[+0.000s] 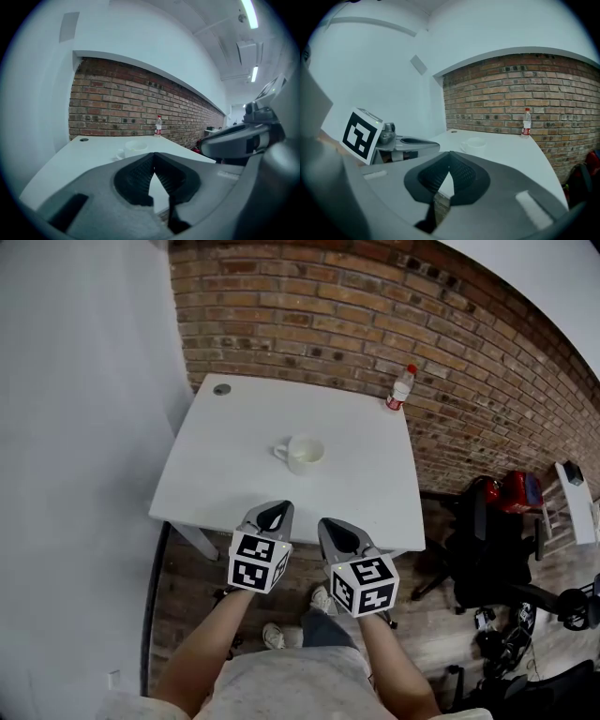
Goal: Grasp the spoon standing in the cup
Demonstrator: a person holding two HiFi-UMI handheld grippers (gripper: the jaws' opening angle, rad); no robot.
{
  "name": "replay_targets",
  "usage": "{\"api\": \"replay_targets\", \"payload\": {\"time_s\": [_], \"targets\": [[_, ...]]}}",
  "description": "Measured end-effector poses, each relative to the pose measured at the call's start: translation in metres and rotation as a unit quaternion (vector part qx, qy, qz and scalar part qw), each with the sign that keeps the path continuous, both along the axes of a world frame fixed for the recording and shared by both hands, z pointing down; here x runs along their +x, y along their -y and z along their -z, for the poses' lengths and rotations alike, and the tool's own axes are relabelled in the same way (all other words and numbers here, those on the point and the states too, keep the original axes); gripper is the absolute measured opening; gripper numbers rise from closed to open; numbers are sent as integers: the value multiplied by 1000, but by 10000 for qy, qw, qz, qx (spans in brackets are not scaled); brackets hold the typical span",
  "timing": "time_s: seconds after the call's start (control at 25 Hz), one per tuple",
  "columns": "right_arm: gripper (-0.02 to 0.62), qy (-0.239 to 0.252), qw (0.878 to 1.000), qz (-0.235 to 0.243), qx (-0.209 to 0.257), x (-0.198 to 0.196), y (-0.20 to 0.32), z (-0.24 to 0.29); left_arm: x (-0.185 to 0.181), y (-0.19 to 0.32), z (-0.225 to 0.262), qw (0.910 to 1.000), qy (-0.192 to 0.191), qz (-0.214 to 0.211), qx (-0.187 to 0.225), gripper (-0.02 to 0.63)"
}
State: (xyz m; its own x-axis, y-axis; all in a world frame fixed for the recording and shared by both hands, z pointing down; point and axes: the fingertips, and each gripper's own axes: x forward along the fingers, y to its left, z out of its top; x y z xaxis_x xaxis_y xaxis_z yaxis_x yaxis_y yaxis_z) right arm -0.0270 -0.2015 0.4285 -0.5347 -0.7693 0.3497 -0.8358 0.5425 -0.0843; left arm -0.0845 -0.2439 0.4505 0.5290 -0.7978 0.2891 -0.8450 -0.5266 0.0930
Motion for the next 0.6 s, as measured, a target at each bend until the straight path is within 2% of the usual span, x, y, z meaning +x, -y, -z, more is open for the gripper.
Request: {"api": "replay_targets", "payload": {"time_s": [0.32,0.6], "targets": [[6,87,9999,20,90,10,45,-3,7,47,-15,9998,119,106,-71,26],[6,151,9998,153,-1,24,110,-9,15,108,-30,9987,35,376,-343,61]]}}
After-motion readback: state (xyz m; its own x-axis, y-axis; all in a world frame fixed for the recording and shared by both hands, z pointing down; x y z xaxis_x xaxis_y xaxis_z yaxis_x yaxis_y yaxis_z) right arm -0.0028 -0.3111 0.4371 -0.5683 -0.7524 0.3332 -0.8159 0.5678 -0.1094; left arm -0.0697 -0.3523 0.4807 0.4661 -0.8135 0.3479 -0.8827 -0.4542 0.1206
